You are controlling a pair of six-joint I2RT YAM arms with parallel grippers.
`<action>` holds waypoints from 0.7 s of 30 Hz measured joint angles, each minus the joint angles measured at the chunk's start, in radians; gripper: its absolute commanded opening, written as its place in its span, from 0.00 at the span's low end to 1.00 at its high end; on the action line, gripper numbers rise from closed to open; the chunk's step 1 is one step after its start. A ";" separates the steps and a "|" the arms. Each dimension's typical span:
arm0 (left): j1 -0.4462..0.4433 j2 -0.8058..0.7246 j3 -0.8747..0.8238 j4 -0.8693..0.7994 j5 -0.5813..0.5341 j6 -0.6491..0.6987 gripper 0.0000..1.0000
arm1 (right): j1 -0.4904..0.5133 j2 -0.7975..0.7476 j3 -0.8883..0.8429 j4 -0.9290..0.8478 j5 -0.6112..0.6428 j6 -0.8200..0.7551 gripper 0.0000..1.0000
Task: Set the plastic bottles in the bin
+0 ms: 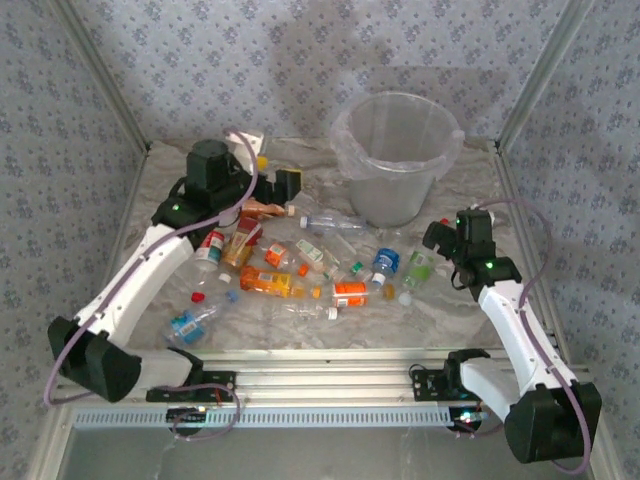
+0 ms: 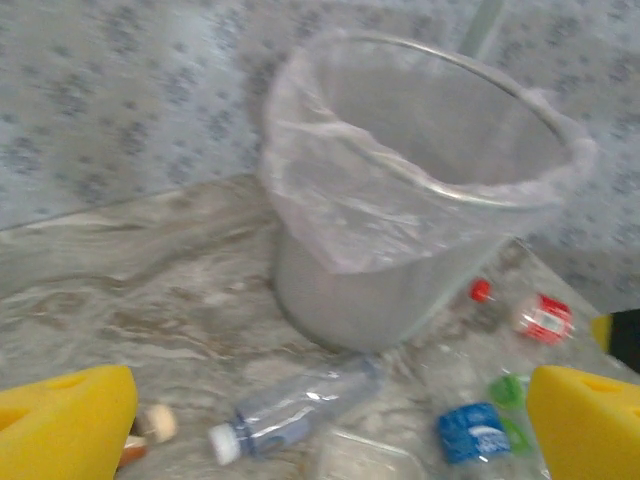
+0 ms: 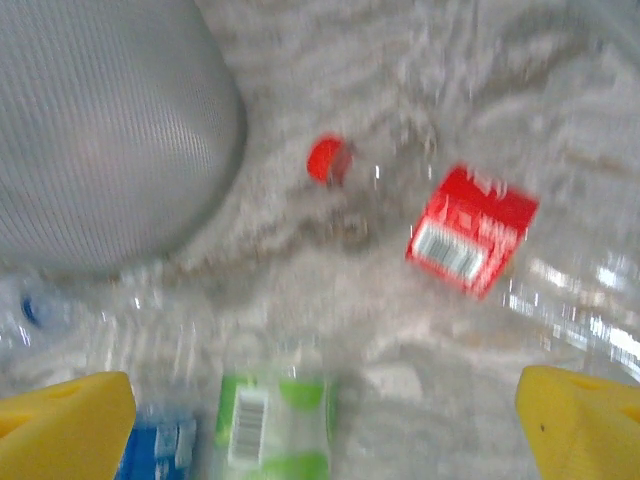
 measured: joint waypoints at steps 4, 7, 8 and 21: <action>-0.063 0.050 0.052 -0.083 0.055 0.040 1.00 | 0.036 0.000 0.004 -0.155 -0.003 0.098 1.00; -0.108 0.053 0.035 -0.107 0.071 0.056 1.00 | 0.099 -0.012 0.016 -0.240 0.022 0.140 1.00; -0.120 0.051 0.024 -0.106 0.070 0.061 1.00 | 0.119 -0.023 0.016 -0.254 0.027 0.142 1.00; -0.322 0.045 -0.097 -0.160 -0.038 0.141 1.00 | 0.195 -0.040 -0.001 -0.284 -0.018 0.201 0.98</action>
